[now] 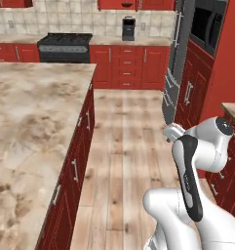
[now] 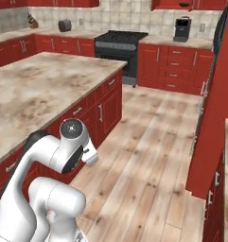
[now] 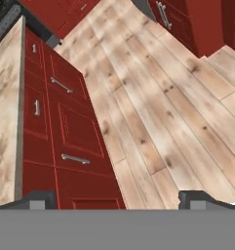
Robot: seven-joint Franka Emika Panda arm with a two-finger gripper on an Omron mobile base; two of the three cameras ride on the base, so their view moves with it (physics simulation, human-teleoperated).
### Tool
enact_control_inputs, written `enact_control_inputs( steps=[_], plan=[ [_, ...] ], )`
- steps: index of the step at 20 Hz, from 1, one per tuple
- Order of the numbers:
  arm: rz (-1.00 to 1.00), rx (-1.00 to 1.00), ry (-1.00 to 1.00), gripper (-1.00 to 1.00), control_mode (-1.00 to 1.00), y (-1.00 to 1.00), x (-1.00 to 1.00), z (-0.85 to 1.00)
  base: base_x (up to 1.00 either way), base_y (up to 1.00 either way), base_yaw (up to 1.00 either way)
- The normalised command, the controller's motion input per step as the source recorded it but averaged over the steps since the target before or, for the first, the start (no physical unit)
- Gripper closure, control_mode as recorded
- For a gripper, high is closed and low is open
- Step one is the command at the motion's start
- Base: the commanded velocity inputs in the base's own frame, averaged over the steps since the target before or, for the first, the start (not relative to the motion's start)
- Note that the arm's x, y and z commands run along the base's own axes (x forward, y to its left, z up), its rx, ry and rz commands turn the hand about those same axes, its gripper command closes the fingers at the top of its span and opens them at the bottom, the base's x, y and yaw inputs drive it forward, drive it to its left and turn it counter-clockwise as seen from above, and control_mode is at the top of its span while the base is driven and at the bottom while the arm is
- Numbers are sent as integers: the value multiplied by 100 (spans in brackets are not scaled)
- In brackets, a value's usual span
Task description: Take the smaller bowl and place it next to the appetizer plate on the dining counter , and place the larger bowl next to the plate with cooked food.
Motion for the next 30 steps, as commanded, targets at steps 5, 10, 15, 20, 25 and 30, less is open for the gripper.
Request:
enact_control_inputs(
  steps=[5, 10, 15, 20, 25, 30],
  plan=[
    [0, 0, 0, -100, 100, 0, 0, 0, 100, -7, 0],
    [0, 0, 0, -100, 100, 0, 0, 0, 100, 0, -1],
    [0, 0, 0, -100, 100, 0, 0, 0, 100, 0, 0],
    [0, 0, 0, -100, 100, 0, 0, 0, 100, 0, 4],
    [0, 0, 0, -100, 100, 0, 0, 0, 100, 1, -7],
    [0, 0, 0, -100, 100, 0, 0, 0, 100, 27, -21]
  ],
)
